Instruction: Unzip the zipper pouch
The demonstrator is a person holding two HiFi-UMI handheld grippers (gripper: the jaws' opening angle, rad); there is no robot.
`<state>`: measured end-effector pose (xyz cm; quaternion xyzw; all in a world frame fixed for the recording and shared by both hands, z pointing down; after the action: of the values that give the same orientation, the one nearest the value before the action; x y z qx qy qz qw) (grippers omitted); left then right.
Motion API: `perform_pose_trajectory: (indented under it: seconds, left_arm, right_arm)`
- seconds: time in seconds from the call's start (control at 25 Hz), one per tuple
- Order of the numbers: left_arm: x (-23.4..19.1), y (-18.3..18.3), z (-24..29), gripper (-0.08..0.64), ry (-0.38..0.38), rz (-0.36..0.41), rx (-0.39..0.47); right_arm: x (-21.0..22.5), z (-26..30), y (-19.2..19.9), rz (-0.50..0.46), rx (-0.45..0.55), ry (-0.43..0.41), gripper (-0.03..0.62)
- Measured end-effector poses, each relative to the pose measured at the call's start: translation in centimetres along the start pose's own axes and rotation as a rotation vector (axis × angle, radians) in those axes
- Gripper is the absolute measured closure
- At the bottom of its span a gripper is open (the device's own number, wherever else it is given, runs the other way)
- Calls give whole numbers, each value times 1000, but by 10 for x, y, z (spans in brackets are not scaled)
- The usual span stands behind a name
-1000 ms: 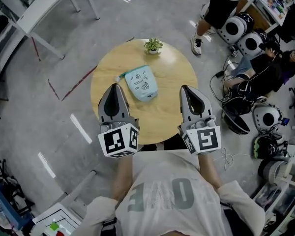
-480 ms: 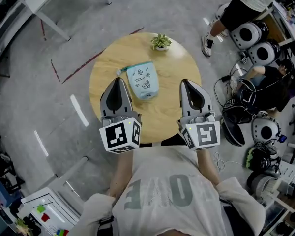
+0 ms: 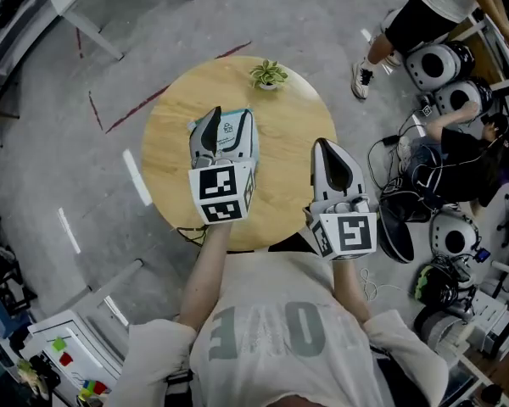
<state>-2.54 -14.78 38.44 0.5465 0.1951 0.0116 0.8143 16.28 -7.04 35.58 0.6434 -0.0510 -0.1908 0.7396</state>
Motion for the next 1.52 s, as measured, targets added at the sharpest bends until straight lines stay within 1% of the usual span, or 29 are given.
perform_pose_trajectory:
  seconds: [0.08, 0.24, 0.32, 0.44, 0.6, 0.76, 0.92, 1.12, 1.28, 1.44, 1.52]
  left_arm:
    - [3, 17, 27, 375, -39, 16, -66]
    - [-1, 62, 75, 367, -156, 37, -203]
    - [-5, 85, 94, 367, -215, 63, -275]
    - [-13, 112, 114, 367, -271, 79, -359]
    - [-24, 129, 133, 367, -323, 60, -428]
    - [-31, 145, 141, 368, -367, 4, -490]
    - [-37, 157, 147, 384, -400, -10, -536]
    - [-42, 162, 149, 417, -420, -23, -551]
    - [-43, 163, 151, 441, -387, -31, -555]
    - [-40, 160, 150, 498, -360, 11, -568]
    - [-38, 151, 148, 513, -339, 20, -549]
  right_arm:
    - [11, 1, 9, 19, -15, 5, 563]
    - [28, 3, 26, 41, -39, 0, 563]
    - [34, 5, 33, 50, -51, -5, 563]
    - [44, 7, 44, 67, -71, -10, 563]
    - [57, 10, 56, 78, -96, -11, 563]
    - [64, 15, 68, 93, -111, -21, 563]
    - [67, 23, 71, 93, -114, -33, 563]
    - [67, 29, 73, 90, -117, -44, 563]
    - [65, 33, 73, 91, -119, -41, 563]
    - [59, 34, 69, 87, -109, -50, 563]
    - [56, 33, 64, 83, -100, -53, 562]
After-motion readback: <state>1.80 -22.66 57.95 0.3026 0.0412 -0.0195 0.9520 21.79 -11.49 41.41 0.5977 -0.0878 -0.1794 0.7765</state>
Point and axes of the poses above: the fingertips, and each gripper's own axes: z forward along the fingers, x to its right, y out of its underside, the point moved 7 cm from there along -z, backward along the fingers, and after that the axes turned 14 degrees about -z, right-handed, at the moved point
